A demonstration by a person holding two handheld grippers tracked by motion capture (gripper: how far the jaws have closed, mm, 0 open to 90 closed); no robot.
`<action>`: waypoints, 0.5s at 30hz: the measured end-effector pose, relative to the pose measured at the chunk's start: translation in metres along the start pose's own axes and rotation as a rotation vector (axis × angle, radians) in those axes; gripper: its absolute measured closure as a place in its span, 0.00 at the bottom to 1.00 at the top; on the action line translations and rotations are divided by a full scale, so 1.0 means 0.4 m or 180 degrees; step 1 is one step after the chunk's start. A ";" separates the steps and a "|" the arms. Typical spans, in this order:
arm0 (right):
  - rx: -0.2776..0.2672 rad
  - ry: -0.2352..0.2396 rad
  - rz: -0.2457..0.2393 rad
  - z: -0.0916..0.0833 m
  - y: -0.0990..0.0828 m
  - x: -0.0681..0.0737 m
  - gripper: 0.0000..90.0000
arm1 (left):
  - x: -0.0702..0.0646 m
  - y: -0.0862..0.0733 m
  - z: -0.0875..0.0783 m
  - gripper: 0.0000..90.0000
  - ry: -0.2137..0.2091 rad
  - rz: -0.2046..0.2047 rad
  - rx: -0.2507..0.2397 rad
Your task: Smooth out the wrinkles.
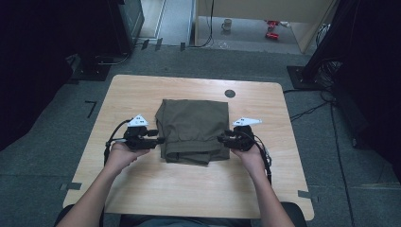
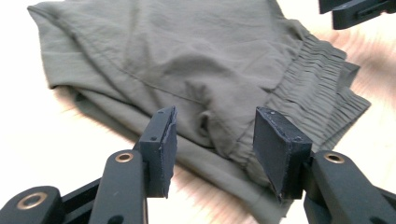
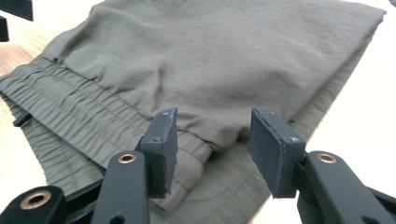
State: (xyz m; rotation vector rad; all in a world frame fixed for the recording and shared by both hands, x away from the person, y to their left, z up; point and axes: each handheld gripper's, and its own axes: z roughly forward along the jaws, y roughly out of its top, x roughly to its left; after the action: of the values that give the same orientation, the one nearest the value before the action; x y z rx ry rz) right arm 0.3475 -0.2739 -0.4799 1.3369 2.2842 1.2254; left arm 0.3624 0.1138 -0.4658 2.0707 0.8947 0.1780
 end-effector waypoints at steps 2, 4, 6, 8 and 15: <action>-0.0023 -0.0001 0.0018 -0.006 0.001 -0.007 0.55 | 0.009 -0.002 -0.002 0.53 0.0028 -0.0028 0.0015; -0.0037 0.0000 0.0016 -0.011 0.001 -0.014 0.55 | 0.020 -0.004 -0.001 0.48 0.0050 -0.0109 0.0065; -0.0042 -0.0015 0.0015 -0.016 0.000 -0.022 0.55 | 0.032 -0.006 -0.002 0.46 0.0063 -0.0169 0.0098; -0.0040 -0.0025 0.0032 -0.021 -0.002 -0.031 0.54 | 0.041 -0.007 -0.007 0.46 0.0071 -0.0180 0.0091; -0.0086 -0.0102 0.0125 -0.039 -0.009 -0.067 0.52 | 0.078 -0.016 -0.026 0.46 0.0178 -0.0207 0.0055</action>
State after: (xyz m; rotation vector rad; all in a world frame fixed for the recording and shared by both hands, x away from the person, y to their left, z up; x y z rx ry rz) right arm 0.3515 -0.3049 -0.4782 1.3880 2.2220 1.2332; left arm 0.3777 0.1434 -0.4698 2.0583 0.9993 0.1949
